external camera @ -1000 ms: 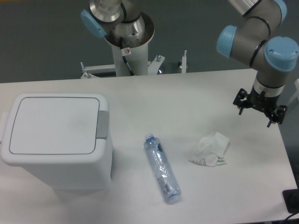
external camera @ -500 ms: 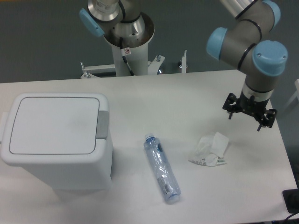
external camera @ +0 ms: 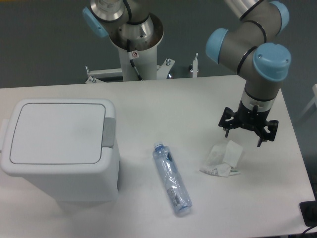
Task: Open the trash can
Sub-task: 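Move the open gripper across the table toward the trash can lid edge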
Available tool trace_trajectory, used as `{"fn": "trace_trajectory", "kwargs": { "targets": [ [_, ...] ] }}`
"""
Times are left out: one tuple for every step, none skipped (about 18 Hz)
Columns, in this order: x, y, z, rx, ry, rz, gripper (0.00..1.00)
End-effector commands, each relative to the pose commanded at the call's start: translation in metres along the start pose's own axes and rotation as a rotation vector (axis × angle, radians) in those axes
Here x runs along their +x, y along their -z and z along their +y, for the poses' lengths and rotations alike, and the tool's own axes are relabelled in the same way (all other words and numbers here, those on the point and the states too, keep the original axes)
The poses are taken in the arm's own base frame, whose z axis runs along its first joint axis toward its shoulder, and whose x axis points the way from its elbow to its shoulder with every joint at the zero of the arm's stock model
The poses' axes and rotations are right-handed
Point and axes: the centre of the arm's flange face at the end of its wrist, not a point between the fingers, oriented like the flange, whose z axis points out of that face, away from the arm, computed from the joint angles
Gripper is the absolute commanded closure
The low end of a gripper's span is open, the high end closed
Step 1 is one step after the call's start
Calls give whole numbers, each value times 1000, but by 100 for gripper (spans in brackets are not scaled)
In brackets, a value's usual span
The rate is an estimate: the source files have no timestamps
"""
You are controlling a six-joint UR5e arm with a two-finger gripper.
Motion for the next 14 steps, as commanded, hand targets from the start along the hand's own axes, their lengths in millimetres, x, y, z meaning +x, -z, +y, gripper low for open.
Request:
{"fn": "trace_trajectory", "kwargs": {
  "targets": [
    [7,-1,-7,15,23,12,0],
    [15,-1,-16,36,49,29,0],
    [22,-2,-23,62,70,48,0],
    [28,0,-32,97,81,73,0],
    [35,1,-39,127,90,99,0],
    [41,2,-44,151,102,122,0],
    [45,8,-45,170,124,135,0],
    [52,13,-50,186,139,147,0],
    [63,16,-57,203,144,165,0],
    [68,22,-60,221,149,177,0],
    [72,24,-62,234,155,189,0],
    [76,26,-64,248,155,201,0],
    [82,32,-63,264,155,212,0],
    [94,40,-67,284,139,221,0]
  ]
}}
